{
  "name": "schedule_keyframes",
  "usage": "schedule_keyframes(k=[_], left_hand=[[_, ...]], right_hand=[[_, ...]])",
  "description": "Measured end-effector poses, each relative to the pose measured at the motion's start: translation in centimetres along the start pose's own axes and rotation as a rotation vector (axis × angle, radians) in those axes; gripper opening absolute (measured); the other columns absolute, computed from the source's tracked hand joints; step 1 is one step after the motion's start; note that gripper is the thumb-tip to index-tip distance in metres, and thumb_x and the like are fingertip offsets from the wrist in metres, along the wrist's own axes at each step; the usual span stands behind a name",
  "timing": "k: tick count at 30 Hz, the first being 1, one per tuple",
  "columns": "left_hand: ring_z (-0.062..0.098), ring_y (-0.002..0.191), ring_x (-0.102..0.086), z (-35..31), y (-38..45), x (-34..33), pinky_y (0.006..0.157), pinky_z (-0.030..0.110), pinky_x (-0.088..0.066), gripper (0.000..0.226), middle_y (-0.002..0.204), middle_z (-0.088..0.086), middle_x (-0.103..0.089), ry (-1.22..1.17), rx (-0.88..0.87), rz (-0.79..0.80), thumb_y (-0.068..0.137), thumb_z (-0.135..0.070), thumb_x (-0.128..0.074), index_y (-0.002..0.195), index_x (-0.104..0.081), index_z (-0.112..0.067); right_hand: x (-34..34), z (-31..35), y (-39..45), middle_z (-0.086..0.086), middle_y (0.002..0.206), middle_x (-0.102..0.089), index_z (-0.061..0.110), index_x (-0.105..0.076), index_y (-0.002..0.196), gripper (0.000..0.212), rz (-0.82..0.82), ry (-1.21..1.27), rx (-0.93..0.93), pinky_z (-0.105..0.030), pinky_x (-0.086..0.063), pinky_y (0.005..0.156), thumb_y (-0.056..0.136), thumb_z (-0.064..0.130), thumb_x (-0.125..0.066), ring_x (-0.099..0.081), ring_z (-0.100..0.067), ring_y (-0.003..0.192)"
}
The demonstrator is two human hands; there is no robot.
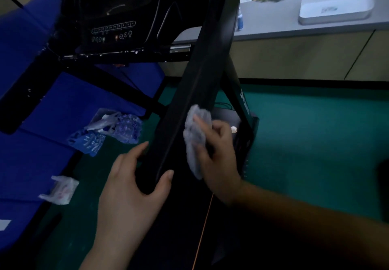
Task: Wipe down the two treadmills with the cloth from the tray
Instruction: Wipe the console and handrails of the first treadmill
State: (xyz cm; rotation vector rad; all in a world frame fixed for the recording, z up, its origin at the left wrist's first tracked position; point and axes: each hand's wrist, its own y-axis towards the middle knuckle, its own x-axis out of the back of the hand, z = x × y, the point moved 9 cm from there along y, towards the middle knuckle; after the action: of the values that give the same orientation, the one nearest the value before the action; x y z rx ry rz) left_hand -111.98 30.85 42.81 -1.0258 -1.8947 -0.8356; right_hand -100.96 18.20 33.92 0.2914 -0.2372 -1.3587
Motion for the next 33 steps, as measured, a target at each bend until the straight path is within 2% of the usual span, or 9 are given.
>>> schedule_keyframes(k=[3,7,12,15,19,22,26,30,33], left_hand=[[-0.029,0.097,-0.040,0.6,-0.7,0.3,0.074,-0.005,-0.033,0.061,0.106,-0.034,-0.045,-0.029,-0.019,0.029,0.071,-0.042,-0.073,0.127,-0.049,-0.038],[-0.031,0.101,-0.037,0.9,-0.8,0.4,0.077,-0.010,-0.026,0.062,0.112,-0.037,-0.042,-0.060,-0.075,0.110,0.072,-0.037,-0.073,0.130,-0.048,-0.036],[-0.027,0.100,-0.041,1.5,-0.5,0.3,0.077,-0.008,-0.029,0.065,0.112,-0.031,-0.047,-0.080,-0.145,0.130,0.072,-0.044,-0.069,0.132,-0.050,-0.033],[-0.027,0.100,-0.041,1.7,-0.5,0.2,0.077,-0.008,-0.029,0.063,0.110,-0.029,-0.049,-0.096,-0.179,0.121,0.073,-0.046,-0.068,0.132,-0.050,-0.033],[-0.026,0.096,-0.042,1.5,0.0,0.3,0.074,-0.006,-0.031,0.060,0.105,-0.030,-0.048,-0.104,-0.234,0.123,0.074,-0.043,-0.069,0.130,-0.052,-0.033],[-0.021,0.096,-0.046,1.5,0.1,0.3,0.074,0.001,-0.037,0.059,0.104,-0.028,-0.049,-0.134,-0.254,0.122,0.074,-0.044,-0.068,0.130,-0.053,-0.035],[-0.012,0.092,-0.051,1.8,-0.1,0.2,0.074,0.003,-0.036,0.057,0.101,-0.029,-0.047,-0.179,-0.247,0.100,0.075,-0.042,-0.070,0.129,-0.053,-0.034],[-0.016,0.086,-0.049,2.4,0.1,0.0,0.071,-0.005,-0.033,0.054,0.100,-0.033,-0.044,-0.237,-0.264,0.097,0.078,-0.035,-0.072,0.129,-0.053,-0.032],[-0.006,0.088,-0.057,3.8,0.5,-0.2,0.078,0.006,-0.046,0.046,0.109,-0.024,-0.053,-0.372,-0.226,0.191,0.085,-0.028,-0.067,0.130,-0.054,-0.031]], right_hand=[[2.2,-1.7,5.2,-0.007,0.110,-0.040,0.014,-0.059,0.128,0.040,-0.191,-0.067,-0.105,-0.005,-0.034,0.088,0.089,0.005,-0.056,-0.043,-0.001,0.093],[2.1,-2.5,6.3,-0.007,0.107,-0.040,0.014,-0.054,0.135,0.046,-0.219,-0.066,-0.173,0.000,-0.033,0.086,0.090,0.003,-0.057,-0.046,-0.009,0.091],[-0.6,-0.9,-3.1,-0.008,0.110,-0.042,0.015,-0.057,0.131,0.038,-0.168,-0.044,-0.174,0.000,-0.033,0.082,0.092,0.010,-0.055,-0.041,0.013,0.092],[-2.5,1.5,-8.7,-0.006,0.113,-0.042,0.023,-0.050,0.136,0.046,-0.106,-0.021,-0.076,-0.005,-0.035,0.092,0.090,0.018,-0.052,-0.040,0.010,0.107],[-1.5,1.0,-5.7,-0.006,0.110,-0.044,0.019,-0.059,0.127,0.038,-0.172,-0.074,-0.118,0.000,-0.033,0.086,0.090,0.015,-0.054,-0.043,0.011,0.099],[0.0,0.1,-2.2,-0.008,0.109,-0.048,0.012,-0.062,0.125,0.036,-0.246,-0.135,-0.195,-0.001,-0.034,0.080,0.090,0.007,-0.057,-0.049,0.001,0.090],[-0.6,1.0,-3.9,-0.011,0.110,-0.047,0.012,-0.057,0.131,0.040,-0.257,-0.134,-0.231,0.006,-0.029,0.077,0.091,0.007,-0.059,-0.043,0.018,0.084],[-2.6,2.8,-9.9,-0.002,0.105,-0.045,0.031,-0.054,0.126,0.046,-0.207,-0.079,-0.179,0.004,-0.031,0.081,0.090,0.002,-0.058,-0.045,0.014,0.093],[-2.8,3.7,-10.7,-0.002,0.103,-0.046,0.035,-0.050,0.124,0.049,-0.183,-0.140,-0.139,0.003,-0.031,0.083,0.089,0.002,-0.059,-0.046,0.011,0.091]])
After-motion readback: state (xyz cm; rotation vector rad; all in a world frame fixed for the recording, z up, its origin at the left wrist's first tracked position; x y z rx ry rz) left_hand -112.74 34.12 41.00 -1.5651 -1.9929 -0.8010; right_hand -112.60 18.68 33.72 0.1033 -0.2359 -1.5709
